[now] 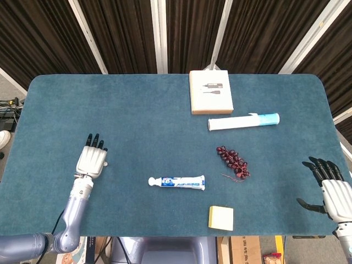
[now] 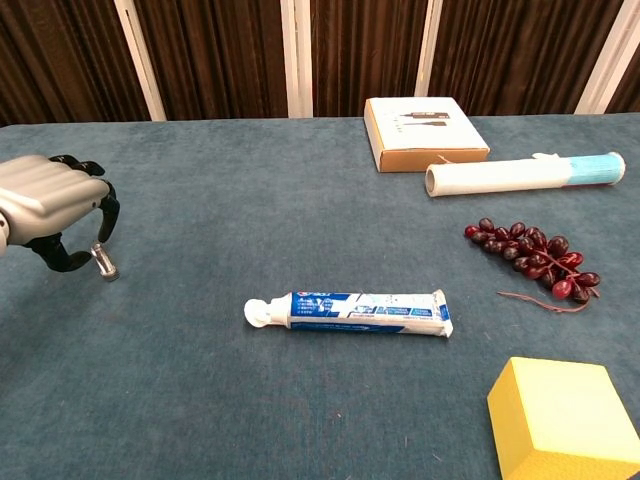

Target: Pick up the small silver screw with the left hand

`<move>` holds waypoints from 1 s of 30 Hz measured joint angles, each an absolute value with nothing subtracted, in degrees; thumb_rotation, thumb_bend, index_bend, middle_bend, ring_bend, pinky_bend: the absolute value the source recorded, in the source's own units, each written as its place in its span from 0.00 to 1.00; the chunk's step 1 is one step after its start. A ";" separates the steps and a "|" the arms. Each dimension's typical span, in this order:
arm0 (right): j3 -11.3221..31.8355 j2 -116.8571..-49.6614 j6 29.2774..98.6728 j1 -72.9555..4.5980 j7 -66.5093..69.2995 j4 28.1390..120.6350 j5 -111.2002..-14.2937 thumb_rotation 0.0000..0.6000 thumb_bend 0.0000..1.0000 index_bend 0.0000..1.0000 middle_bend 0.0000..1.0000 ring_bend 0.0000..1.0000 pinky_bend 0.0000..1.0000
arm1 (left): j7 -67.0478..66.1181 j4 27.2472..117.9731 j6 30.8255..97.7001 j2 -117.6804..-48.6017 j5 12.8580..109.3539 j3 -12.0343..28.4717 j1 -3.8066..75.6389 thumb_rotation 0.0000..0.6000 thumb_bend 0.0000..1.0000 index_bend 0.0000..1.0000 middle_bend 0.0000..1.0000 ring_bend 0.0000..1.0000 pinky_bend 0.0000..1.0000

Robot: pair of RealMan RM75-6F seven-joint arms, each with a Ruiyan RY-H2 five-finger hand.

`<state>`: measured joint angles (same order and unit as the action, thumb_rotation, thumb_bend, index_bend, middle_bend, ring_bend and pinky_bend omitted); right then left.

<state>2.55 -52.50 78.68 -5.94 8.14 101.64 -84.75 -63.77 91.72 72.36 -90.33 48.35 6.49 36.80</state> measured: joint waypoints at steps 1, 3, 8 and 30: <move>2.57 -52.51 78.75 -5.92 8.12 101.63 -84.73 1.00 0.15 0.19 0.11 0.06 0.00 | -63.85 91.80 72.34 -90.26 48.21 6.42 36.88 1.00 0.49 0.36 0.17 0.00 0.00; 2.58 -52.54 78.83 -5.88 8.09 101.65 -84.71 1.00 0.15 0.19 0.11 0.06 0.00 | -63.95 91.94 72.26 -90.15 48.08 6.27 37.01 1.00 0.48 0.33 0.16 0.00 0.00; 2.54 -52.53 78.82 -5.90 8.01 101.71 -84.78 1.00 0.15 0.19 0.11 0.06 0.00 | -64.14 92.74 71.91 -89.78 47.99 5.70 37.34 1.00 0.48 0.21 0.15 0.00 0.00; 2.43 -52.18 80.46 -5.34 7.93 102.30 -85.87 1.00 0.15 0.19 0.11 0.06 0.00 | -61.06 127.57 95.45 -69.00 58.88 3.97 27.59 1.00 0.36 0.02 0.06 0.00 0.00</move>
<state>2.43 -52.18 80.46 -5.34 7.93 102.30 -85.87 -61.06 127.57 95.45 -69.00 58.88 3.97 27.59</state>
